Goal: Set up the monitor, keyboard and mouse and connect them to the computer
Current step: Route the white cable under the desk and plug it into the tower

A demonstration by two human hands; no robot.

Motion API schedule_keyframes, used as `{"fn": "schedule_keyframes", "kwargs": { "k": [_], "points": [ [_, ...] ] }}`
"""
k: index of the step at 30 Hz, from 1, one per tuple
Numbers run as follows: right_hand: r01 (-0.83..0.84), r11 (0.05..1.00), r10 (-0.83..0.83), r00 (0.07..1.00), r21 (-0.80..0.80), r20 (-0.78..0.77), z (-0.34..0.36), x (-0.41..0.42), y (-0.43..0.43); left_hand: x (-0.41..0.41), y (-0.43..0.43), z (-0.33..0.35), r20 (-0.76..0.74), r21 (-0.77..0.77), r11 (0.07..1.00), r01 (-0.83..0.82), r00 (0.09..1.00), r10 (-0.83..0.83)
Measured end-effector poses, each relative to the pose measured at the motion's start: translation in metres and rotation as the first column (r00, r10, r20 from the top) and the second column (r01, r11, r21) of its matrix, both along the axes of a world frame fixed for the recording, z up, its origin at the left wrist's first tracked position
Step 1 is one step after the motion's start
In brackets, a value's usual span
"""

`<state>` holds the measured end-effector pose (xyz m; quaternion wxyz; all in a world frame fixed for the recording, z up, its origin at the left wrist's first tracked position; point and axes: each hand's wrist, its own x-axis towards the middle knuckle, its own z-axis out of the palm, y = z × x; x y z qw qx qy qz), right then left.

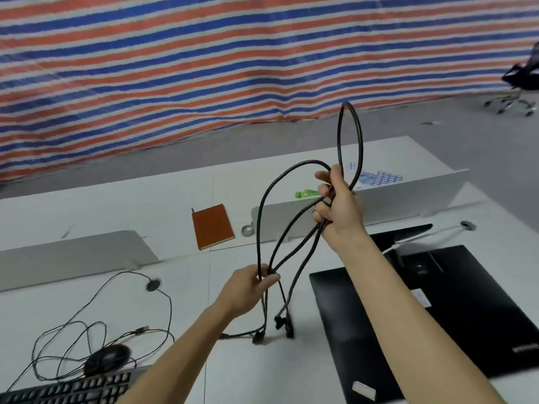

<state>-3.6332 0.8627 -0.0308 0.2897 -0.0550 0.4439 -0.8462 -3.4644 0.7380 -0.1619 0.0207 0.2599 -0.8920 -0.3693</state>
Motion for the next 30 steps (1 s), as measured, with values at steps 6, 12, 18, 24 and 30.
{"fn": "schedule_keyframes", "kwargs": {
  "k": [6,12,18,24,30],
  "points": [
    [0.335,0.902,-0.356,0.934,0.272,0.031,-0.049,-0.033,0.066,0.012,-0.004,0.029,-0.113,0.05,0.998,-0.027,0.993,0.033],
    [0.313,0.806,-0.321,0.944,0.502,-0.073,-0.08,-0.018,0.111,-0.011,0.002,0.099,-0.292,0.525,0.837,-0.155,0.891,0.348],
    [0.277,0.838,-0.269,0.959,0.471,-0.087,-0.057,0.014,0.143,-0.033,0.052,0.156,-0.32,0.707,0.706,0.05,0.912,0.256],
    [0.109,0.98,-0.129,0.985,0.166,0.117,-0.009,0.008,0.186,-0.049,0.147,0.136,-0.256,0.696,0.703,0.146,0.965,0.053],
    [0.244,0.966,-0.256,0.954,0.089,0.157,0.019,-0.031,0.241,-0.08,0.269,0.102,-0.208,0.758,0.596,0.264,0.965,-0.162]
  ]
}}
